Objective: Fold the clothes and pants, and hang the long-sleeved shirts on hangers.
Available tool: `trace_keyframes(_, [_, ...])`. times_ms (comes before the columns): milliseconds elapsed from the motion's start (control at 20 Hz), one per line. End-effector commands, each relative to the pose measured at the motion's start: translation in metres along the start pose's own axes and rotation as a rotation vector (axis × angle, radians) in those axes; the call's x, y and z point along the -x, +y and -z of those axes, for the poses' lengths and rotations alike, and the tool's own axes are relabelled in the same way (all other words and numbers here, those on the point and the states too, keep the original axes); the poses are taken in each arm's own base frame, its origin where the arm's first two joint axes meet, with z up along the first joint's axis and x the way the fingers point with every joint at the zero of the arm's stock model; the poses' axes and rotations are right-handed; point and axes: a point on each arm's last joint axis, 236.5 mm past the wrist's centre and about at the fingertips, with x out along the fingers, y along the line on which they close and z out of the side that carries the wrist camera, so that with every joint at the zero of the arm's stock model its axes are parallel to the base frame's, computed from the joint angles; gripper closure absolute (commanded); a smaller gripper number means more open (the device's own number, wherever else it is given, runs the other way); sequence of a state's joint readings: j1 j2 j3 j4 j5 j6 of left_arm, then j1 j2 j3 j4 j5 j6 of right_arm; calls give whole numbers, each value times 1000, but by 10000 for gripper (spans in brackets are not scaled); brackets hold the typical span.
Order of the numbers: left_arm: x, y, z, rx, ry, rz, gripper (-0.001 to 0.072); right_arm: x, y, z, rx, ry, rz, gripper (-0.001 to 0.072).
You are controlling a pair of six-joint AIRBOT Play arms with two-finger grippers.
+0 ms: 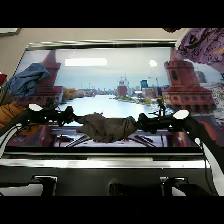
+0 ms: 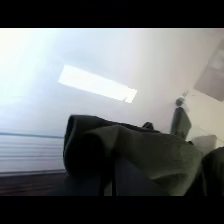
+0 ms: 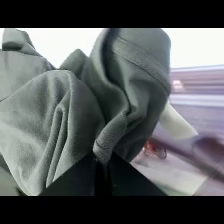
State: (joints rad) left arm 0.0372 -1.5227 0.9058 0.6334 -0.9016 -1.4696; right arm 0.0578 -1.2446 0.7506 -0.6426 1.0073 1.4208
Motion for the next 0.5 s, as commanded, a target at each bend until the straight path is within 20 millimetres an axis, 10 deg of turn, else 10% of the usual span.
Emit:
trace_keyframes(0, [21,-45,-28,-64,-93,95,692,24,8,-31,180,-83,92,676])
trace_keyframes(250, [161,-159,-95,-391,-425,108,694,134,123,-110,553,-361,144,676])
trace_keyframes(450, [314,-251,-81,-661,-736,61,693,256,233,-115,805,-636,142,676])
